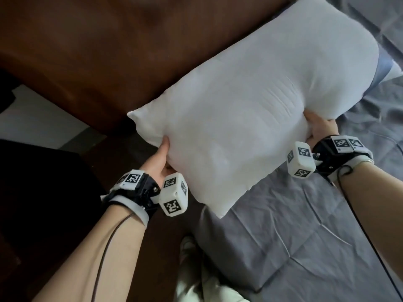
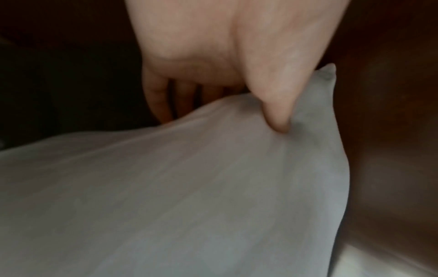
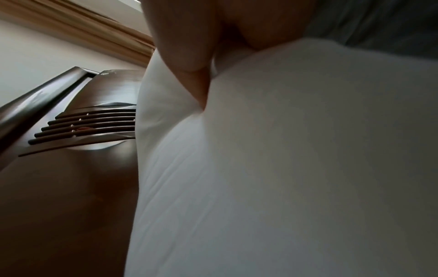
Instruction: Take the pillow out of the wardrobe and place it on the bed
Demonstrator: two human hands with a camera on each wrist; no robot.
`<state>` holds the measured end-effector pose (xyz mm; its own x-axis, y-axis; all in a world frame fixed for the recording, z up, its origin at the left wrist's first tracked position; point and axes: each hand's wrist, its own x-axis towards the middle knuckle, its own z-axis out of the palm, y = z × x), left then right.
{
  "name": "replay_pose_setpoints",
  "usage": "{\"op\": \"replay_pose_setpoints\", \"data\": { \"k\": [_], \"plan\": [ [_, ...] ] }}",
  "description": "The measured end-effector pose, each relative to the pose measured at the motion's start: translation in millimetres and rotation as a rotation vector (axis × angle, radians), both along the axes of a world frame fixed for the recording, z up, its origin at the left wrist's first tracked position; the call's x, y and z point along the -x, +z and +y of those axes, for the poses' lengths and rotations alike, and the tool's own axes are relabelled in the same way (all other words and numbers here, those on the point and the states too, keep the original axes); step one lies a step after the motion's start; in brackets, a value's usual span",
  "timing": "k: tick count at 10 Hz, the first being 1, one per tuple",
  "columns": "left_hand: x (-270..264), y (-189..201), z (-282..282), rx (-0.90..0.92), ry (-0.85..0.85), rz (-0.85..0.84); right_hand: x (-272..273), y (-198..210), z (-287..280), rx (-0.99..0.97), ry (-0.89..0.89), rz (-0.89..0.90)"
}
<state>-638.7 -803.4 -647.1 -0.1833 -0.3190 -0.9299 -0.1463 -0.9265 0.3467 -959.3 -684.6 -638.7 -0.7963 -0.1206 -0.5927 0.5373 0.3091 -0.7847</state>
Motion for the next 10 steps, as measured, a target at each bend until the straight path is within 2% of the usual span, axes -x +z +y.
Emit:
{"op": "replay_pose_setpoints", "data": {
  "k": [1,3,4,5,6,7,9,10],
  "plan": [
    [-2,2,2,0.012,0.057,0.083,2,-2,0,0.014,-0.064,0.079],
    [15,-5,6,0.040,0.123,0.099,11,-2,5,0.055,-0.116,0.162],
    [18,-13,7,0.064,0.088,0.057,16,-3,8,-0.010,-0.022,0.147],
    [16,-21,4,0.083,0.056,-0.036,13,-9,13,-0.164,0.151,0.015],
    [13,-22,1,0.131,0.029,-0.122,19,-18,23,-0.284,0.246,-0.095],
    [11,-12,0,0.184,0.030,-0.136,21,-14,30,-0.291,0.231,-0.107],
    [-10,40,19,0.218,0.066,-0.086,-12,32,28,-0.312,0.251,0.015],
    [-30,67,30,0.252,0.124,-0.090,-61,76,21,-0.333,0.377,0.063]
  ]
}}
